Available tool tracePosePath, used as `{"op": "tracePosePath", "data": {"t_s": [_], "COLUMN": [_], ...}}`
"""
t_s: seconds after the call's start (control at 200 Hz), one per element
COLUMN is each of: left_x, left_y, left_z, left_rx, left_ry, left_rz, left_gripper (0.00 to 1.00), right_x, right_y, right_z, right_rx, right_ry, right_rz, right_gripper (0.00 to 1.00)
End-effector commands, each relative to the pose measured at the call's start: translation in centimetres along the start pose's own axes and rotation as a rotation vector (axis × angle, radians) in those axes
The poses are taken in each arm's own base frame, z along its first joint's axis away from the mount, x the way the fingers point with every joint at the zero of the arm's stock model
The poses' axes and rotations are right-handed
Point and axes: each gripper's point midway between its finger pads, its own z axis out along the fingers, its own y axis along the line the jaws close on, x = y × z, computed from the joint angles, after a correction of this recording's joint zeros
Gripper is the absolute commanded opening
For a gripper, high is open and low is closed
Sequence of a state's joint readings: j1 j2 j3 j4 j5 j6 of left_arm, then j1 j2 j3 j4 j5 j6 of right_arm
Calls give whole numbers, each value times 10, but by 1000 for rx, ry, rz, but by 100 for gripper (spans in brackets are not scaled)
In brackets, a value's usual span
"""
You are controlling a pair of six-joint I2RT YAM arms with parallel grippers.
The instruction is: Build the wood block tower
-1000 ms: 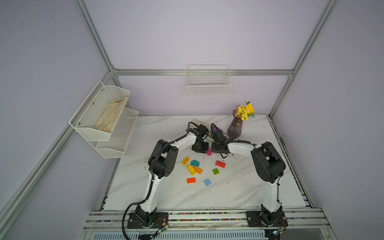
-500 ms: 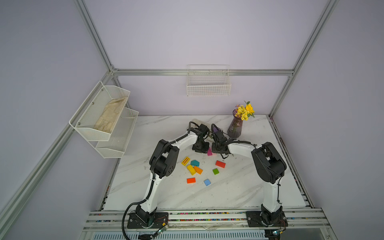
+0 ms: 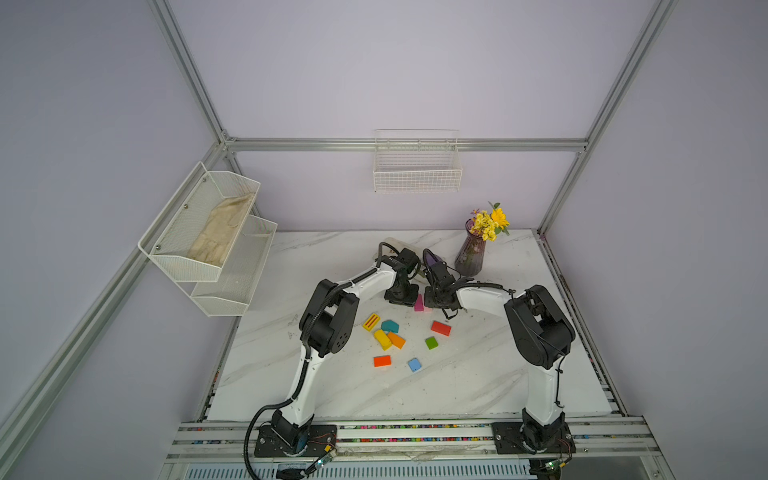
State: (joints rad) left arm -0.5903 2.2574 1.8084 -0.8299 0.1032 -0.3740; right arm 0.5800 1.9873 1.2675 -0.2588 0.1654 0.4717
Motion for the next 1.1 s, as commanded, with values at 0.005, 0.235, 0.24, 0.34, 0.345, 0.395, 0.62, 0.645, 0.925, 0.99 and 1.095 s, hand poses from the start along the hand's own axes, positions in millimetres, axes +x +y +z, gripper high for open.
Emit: {"op": "tracePosePath", "data": {"t_s": [0.005,0.235,0.24,0.34,0.345,0.395,0.62,0.645,0.925,0.99,1.095], "left_x": [16,14,14,14,14,13,11,11,6,2,0], "left_y": [15,14,14,14,15,14,15,16,20,22,32], "left_z": [19,15,15,13,13,12,7,7,-7,-20,-44], "left_rx": [-57,-57,-57,-56,-57,-58,-63,-64,-88,-105,-141], "left_ry": [64,54,54,47,46,41,24,22,-34,-79,-180], "left_rz": [-4,-4,-4,-5,-5,-5,-7,-6,-15,-19,-31], "left_gripper": [43,43,43,43,44,44,44,44,44,44,47], "right_x": [31,26,26,23,23,21,14,14,3,-3,-14], "right_y": [-7,-9,-9,-11,-11,-12,-15,-15,-21,-22,-28], "right_z": [-4,-9,-10,-13,-13,-15,-24,-25,-45,-58,-87], "right_rx": [27,36,36,42,44,45,50,49,48,39,17], "right_ry": [96,74,74,61,59,53,21,19,-41,-67,-129], "right_rz": [-10,-6,-6,-4,-3,-1,5,6,27,47,99], "right_gripper": [26,27,27,27,27,28,30,30,33,34,44]}}
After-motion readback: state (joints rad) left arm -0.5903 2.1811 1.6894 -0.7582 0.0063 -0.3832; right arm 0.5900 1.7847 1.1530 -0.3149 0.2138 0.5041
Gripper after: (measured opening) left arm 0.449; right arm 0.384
